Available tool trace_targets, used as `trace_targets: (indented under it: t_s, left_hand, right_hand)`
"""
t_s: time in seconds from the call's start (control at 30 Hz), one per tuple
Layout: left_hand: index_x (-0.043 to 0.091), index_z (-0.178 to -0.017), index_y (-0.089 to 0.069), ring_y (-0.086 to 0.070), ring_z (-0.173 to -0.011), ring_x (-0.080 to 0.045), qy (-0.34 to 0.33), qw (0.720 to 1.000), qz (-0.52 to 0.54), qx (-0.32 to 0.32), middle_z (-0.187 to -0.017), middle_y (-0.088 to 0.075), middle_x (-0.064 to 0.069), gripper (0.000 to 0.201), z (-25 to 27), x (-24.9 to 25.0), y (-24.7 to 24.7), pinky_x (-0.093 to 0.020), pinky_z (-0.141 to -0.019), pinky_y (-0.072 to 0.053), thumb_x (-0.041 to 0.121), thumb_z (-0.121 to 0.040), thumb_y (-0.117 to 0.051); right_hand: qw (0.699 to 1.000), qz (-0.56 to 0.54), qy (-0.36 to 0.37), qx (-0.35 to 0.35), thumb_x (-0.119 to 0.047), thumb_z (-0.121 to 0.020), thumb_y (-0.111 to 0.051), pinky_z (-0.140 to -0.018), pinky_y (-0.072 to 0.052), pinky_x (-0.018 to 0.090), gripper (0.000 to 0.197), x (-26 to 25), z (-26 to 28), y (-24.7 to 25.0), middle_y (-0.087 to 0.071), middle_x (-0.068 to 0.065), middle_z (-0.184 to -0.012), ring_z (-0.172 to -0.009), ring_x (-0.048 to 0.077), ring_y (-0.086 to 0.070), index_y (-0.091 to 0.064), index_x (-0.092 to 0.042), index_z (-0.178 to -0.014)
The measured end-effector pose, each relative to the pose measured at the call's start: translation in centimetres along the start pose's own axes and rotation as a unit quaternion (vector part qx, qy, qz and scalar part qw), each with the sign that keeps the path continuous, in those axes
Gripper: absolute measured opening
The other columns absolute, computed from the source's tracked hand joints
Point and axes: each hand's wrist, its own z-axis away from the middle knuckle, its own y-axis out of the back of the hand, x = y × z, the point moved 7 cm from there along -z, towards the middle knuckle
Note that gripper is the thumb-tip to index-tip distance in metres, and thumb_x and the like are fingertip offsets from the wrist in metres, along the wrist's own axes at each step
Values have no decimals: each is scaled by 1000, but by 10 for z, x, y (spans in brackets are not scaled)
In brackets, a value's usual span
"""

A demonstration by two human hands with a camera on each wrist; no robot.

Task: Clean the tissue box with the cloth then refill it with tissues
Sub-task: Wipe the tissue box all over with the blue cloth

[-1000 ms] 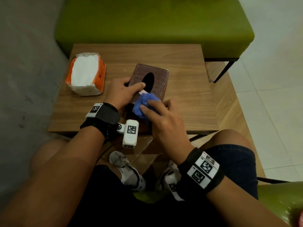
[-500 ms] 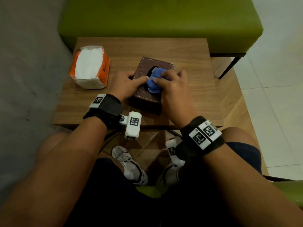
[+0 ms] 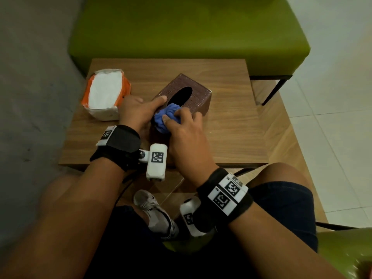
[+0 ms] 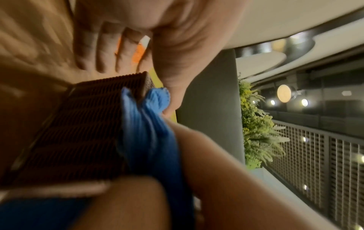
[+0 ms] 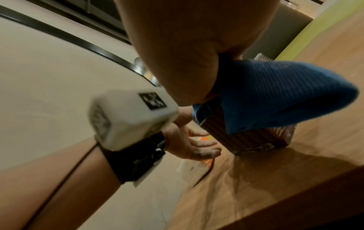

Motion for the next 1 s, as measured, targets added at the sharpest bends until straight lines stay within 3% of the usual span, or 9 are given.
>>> trace_targets:
  t_s: [0.07, 0.13, 0.3, 0.4, 0.6, 0.73, 0.8, 0.9, 1.0]
  left_hand:
    - [15, -61, -50, -58, -41, -16, 24, 999, 31, -29, -47, -55, -1, 51, 11, -6, -6, -22, -49, -48, 33, -88, -89]
    - [11, -59, -56, -59, -37, -9, 20, 999, 29, -39, -42, -57, 3, 46, 16, -7, -8, -18, -41, -47, 20, -94, -85]
    - [4, -70, -67, -67, -51, -13, -10, 999, 0, -52, -55, -67, -1, 32, 9, 4, -16, -27, -53, -55, 18, -89, -87]
    - [0, -94, -78, -76, -69, -20, -20, 995, -9, -98, -80, -78, -11, 26, 8, 9, -24, -34, -65, -63, 22, -89, -89]
    - [12, -99, -81, -66, -54, -6, -26, 992, -29, -121, -62, -74, 9, 14, 7, 9, -26, -20, -50, -49, 25, -94, -84]
    - [4, -114, -80, -77, -76, -11, -25, 991, 13, -130, -99, -83, -13, 27, 7, 7, -30, -26, -64, -61, 21, -94, -84]
    - [13, -119, -79, -78, -75, -10, 12, 989, 11, -144, -104, -83, -6, 29, 5, 6, -27, -24, -59, -61, 22, -92, -85]
    - [22, -122, -78, -79, -85, -13, 31, 987, -5, -159, -107, -83, 1, 31, 4, 5, -23, -31, -69, -65, 26, -92, -86]
    - [19, -123, -78, -80, -85, -11, 22, 987, 14, -156, -103, -82, 2, 29, 7, 7, -26, -27, -63, -64, 23, -95, -83]
  right_hand:
    - [1000, -20, 17, -5, -11, -99, -61, -91, -50, 42, 41, -8, 0, -4, -50, 13, -135, -111, 30, -43, -63, -13, -140]
    - [996, -23, 72, -37, -19, -98, -66, -92, -50, 40, 44, -12, 4, -9, -50, 13, -138, -112, 29, -43, -62, -14, -142]
    - [988, -111, 106, -28, -27, -101, -47, -95, -34, 26, 43, 11, 3, -6, -57, 13, -134, -109, 28, -47, -70, -12, -135]
    - [988, -105, 104, -35, -23, -102, -57, -95, -41, 32, 37, 5, 4, -6, -56, 12, -133, -111, 28, -48, -69, -12, -136]
    - [994, -48, 6, 97, -17, -99, -50, -89, -52, 42, 42, 49, 6, 14, -58, 16, -132, -115, 32, -51, -69, -15, -136]
    - [997, -13, 31, 71, -12, -99, -63, -93, -48, 37, 40, 20, 14, -3, -55, 17, -141, -117, 31, -48, -66, -12, -139]
    - [997, 12, 64, 40, -16, -100, -62, -92, -48, 35, 42, 32, 17, -2, -52, 16, -146, -119, 32, -48, -64, -15, -142]
    - [994, 17, -18, 109, -13, -99, -54, -91, -37, 24, 43, 78, 17, 26, -53, 15, -147, -120, 32, -49, -66, -14, -140]
    - [992, 26, -29, 124, -7, -96, -52, -88, -41, 28, 45, 64, 16, 25, -53, 14, -150, -115, 32, -50, -65, -11, -139]
